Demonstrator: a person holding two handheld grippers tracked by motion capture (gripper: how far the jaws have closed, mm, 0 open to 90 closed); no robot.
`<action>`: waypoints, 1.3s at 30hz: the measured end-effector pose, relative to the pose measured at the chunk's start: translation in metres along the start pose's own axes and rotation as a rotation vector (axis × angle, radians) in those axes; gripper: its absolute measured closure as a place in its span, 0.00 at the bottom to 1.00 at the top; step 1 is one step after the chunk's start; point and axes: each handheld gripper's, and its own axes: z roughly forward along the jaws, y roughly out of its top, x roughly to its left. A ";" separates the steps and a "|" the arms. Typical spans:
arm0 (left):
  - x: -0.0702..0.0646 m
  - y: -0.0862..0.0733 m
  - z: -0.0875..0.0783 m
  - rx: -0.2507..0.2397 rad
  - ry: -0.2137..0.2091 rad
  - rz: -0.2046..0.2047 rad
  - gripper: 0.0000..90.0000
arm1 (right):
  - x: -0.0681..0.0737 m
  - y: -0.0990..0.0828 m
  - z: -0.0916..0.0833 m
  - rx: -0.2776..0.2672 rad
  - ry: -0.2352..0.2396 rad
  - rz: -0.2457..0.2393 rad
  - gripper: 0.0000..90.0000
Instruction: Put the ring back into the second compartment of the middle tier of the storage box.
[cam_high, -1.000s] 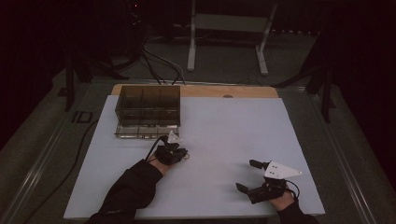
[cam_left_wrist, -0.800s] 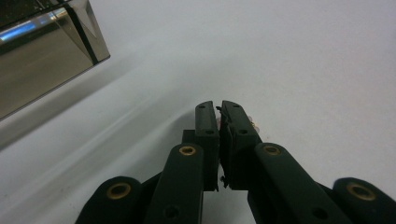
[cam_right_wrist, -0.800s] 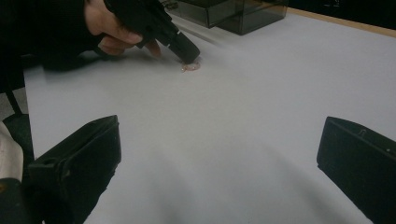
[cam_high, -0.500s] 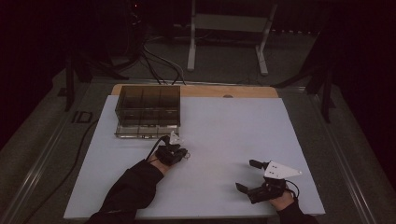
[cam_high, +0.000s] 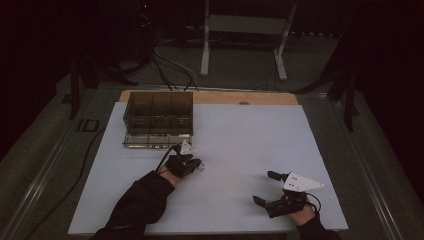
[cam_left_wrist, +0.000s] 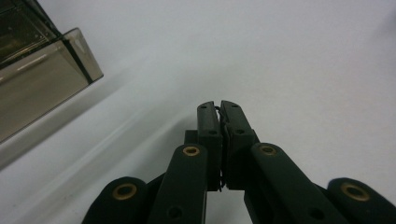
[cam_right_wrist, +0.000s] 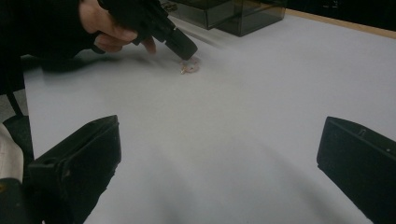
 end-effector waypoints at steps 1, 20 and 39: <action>-0.001 0.000 -0.001 -0.003 -0.003 0.002 1.00 | 0.000 0.000 0.000 0.001 0.000 0.000 0.00; -0.005 0.008 -0.017 -0.061 -0.029 0.017 1.00 | 0.000 0.000 0.000 0.002 -0.002 -0.001 0.00; 0.000 0.016 -0.034 -0.099 -0.025 0.028 1.00 | 0.000 0.000 0.000 0.003 -0.001 0.000 0.00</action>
